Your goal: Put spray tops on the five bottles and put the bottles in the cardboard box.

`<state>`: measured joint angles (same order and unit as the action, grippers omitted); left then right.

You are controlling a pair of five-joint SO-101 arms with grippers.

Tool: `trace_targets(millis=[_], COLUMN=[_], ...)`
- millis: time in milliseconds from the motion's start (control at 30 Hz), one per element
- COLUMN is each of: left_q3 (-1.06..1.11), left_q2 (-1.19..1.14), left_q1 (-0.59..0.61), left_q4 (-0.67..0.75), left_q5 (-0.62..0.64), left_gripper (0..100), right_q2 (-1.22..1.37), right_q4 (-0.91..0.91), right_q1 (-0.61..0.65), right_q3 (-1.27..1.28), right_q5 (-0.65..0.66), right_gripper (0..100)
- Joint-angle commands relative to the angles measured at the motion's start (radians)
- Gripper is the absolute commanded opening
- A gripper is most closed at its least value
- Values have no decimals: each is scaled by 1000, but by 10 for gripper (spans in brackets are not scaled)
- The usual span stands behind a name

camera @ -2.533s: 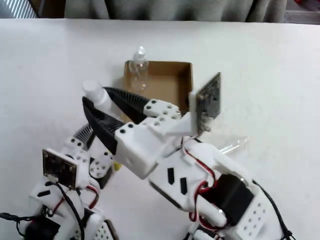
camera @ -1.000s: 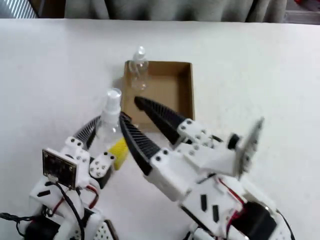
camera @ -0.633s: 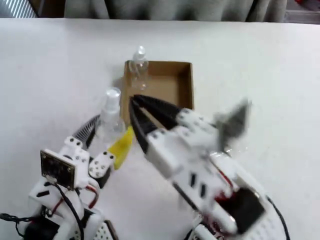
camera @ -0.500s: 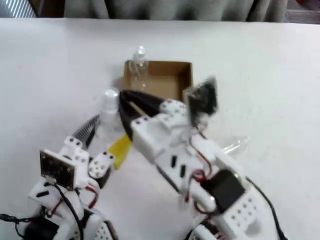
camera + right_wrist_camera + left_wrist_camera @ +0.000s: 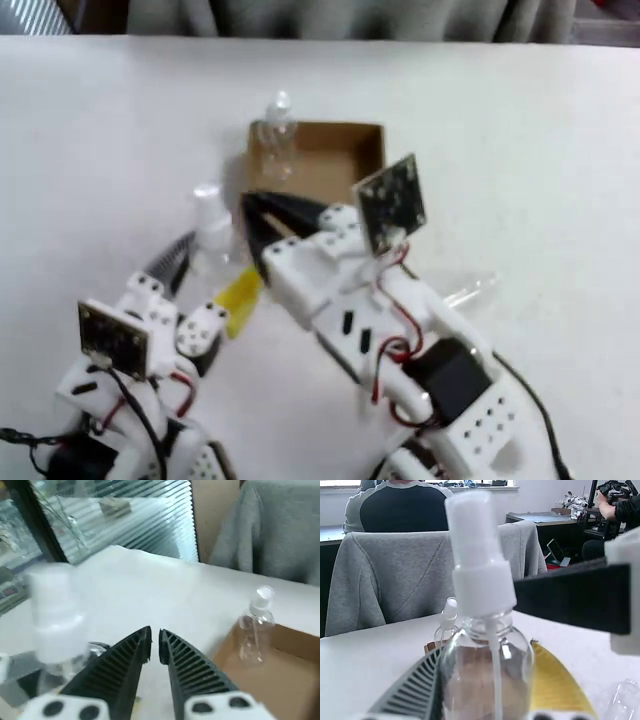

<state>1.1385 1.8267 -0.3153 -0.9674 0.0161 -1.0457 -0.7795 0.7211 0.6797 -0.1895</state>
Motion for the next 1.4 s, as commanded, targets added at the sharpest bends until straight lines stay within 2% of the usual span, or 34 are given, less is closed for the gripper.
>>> trace_targets(millis=[0,67,233,567,700,900,1067,1367], left_q3=[5,29,124,172,143,38,25,17], left_q2=[-1,-1,-1,-13,-166,-455,-611,-998], left_q1=[-4,-4,-4,-4,-2,22,79,96], left_q4=[75,123,304,537,623,761,933,1270], left_q5=[-11,-11,-14,-11,-11,-12,-11,-15], left_gripper=[21,22,22,22,22,22,22,22], right_q2=[-71,-124,-269,-553,-641,-757,-756,-751], right_q4=[-108,-156,-179,-173,-176,-179,-206,-208], right_q1=[-113,-173,-300,-622,-704,-760,-805,-809], right_q3=[44,103,316,704,832,1007,993,1011], right_q5=[18,34,210,356,391,422,416,423], right_gripper=[17,17,17,17,17,17,17,17])
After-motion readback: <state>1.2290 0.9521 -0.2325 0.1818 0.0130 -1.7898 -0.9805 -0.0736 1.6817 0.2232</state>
